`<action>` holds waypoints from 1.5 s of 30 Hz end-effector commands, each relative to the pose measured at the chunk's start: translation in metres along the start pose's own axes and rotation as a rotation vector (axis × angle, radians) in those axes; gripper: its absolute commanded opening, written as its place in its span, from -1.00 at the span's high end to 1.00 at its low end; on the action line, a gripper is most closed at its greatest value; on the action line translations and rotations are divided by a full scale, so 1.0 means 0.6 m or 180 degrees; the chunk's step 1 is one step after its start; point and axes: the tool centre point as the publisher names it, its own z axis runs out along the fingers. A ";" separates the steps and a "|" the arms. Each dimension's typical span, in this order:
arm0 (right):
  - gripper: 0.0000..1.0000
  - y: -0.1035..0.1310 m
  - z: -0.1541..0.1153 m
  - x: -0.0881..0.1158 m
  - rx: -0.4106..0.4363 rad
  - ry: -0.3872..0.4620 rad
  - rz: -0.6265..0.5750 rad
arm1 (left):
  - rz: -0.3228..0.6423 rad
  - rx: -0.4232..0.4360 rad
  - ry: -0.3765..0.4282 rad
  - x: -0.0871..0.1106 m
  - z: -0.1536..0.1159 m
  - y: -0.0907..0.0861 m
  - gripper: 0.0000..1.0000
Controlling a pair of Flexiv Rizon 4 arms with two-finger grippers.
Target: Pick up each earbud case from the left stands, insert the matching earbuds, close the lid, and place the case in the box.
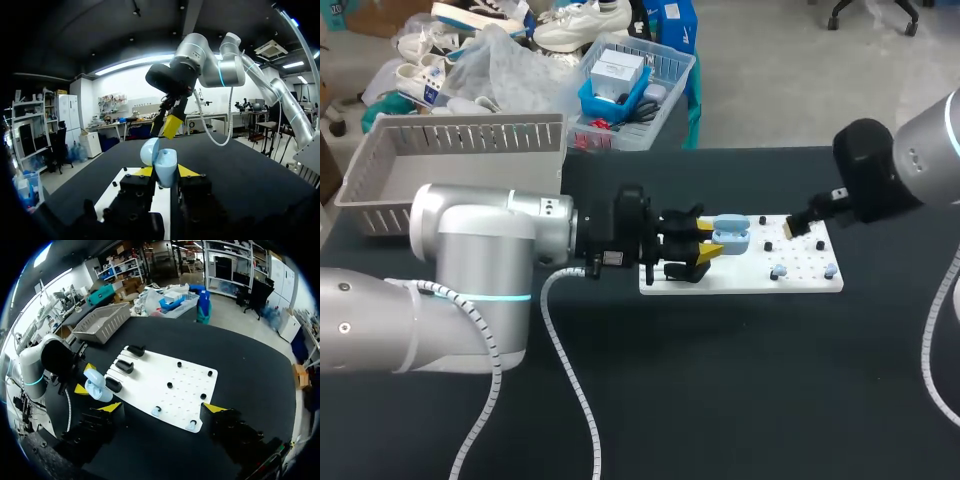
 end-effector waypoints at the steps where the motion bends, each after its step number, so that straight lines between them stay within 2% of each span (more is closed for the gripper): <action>1: -1.00 -0.015 0.004 0.028 0.0535 0.0023 0.0060 | 0.0001 0.0002 0.0000 0.001 0.000 0.001 1.00; 9: -1.00 -0.066 0.014 0.066 0.0856 0.0179 0.0154 | 0.0001 0.0002 0.0000 0.001 0.000 0.001 1.00; 11: -0.73 -0.074 0.018 0.073 0.0913 0.0208 0.0143 | 0.0001 0.0002 0.0000 0.001 0.000 0.001 1.00; 12: -0.69 -0.075 0.020 0.075 0.0908 0.0218 0.0147 | 0.0001 0.0002 0.0000 0.001 0.000 0.001 1.00; 20: -0.44 -0.074 0.030 0.084 0.1057 0.0318 -0.0051 | 0.0001 0.0002 0.0000 0.001 0.000 0.001 1.00; 23: -0.48 -0.077 0.032 0.088 0.1143 0.0367 -0.0145 | 0.0001 0.0002 0.0000 0.001 0.000 0.001 1.00; 33: -0.37 -0.074 0.043 0.095 0.1329 0.0438 -0.0357 | 0.0001 0.0002 0.0000 0.001 0.000 0.001 1.00; 38: -0.25 -0.065 0.051 0.094 0.1361 0.0469 -0.0469 | 0.0001 0.0002 0.0000 0.001 0.000 0.001 1.00; 40: -0.11 -0.062 0.057 0.097 0.1364 0.0508 -0.0521 | 0.0001 0.0002 0.0000 0.001 0.000 0.001 1.00; 42: -0.13 -0.061 0.062 0.098 0.1371 0.0550 -0.0566 | 0.0001 0.0002 0.0000 0.001 0.000 0.001 1.00; 44: 0.02 -0.063 0.066 0.099 0.1418 0.0567 -0.0611 | 0.0001 0.0002 0.0000 0.001 0.000 0.001 1.00; 45: 0.02 -0.064 0.068 0.099 0.1410 0.0570 -0.0604 | 0.0001 0.0002 0.0000 0.001 0.000 0.001 1.00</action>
